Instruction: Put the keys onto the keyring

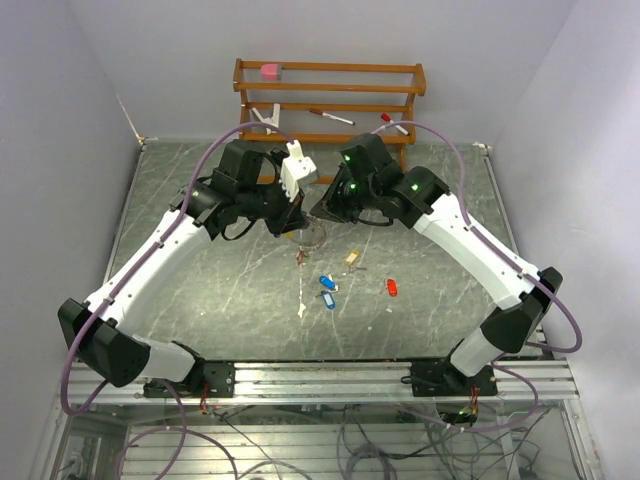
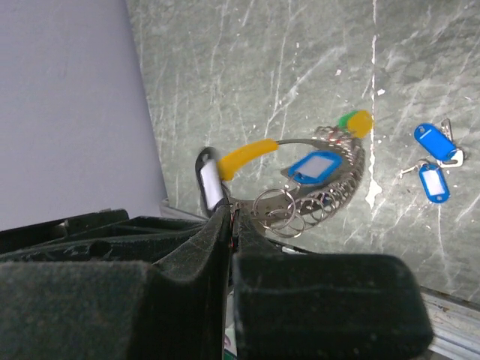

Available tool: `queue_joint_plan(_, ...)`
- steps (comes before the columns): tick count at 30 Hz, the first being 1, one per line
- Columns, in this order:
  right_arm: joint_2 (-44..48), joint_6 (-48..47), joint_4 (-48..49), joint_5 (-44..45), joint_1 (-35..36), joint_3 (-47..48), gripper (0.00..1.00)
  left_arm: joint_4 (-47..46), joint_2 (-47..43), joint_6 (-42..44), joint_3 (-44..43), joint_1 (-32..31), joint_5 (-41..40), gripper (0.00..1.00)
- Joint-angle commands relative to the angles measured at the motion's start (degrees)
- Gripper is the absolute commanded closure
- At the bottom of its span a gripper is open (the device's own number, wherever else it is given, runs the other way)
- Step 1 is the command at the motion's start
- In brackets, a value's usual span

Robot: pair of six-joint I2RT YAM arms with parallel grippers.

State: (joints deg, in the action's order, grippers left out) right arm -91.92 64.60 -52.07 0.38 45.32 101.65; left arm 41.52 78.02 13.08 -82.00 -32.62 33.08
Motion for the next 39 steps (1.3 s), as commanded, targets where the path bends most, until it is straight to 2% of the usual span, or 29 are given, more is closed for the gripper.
queue_joint_plan(1, 2.81, -0.24, 2.49, -1.72, -0.46, -0.13, 1.0, -0.11, -0.94, 1.33, 0.66, -0.34, -1.67, 0.93)
queue_joint_plan(13, 2.5, -0.46, 4.16, -6.92, -1.01, -0.51, 1.0, -0.62, -0.78, 1.52, 0.38, -0.28, -3.37, 0.93)
queue_joint_plan(21, 2.21, 0.16, 3.8, -9.3, -1.02, -1.72, 1.0, -0.61, -0.85, 1.43, -0.67, -0.21, -7.46, 0.93)
queue_joint_plan(31, 4.29, 5.04, 7.65, -11.11, -2.21, -8.71, 1.0, 4.49, -2.08, 4.9, -3.29, -0.17, -5.96, 0.93)
queue_joint_plan(35, 4.87, 6.27, 7.39, -9.78, -2.9, -9.45, 1.0, 6.91, -4.0, 6.92, -4.63, -0.24, -8.85, 0.92)
queue_joint_plan(39, 6.37, 9.08, 9.56, -8.74, -3.22, -12.0, 1.0, 4.38, -6.32, 6.09, -5.07, -0.24, -10.86, 0.89)
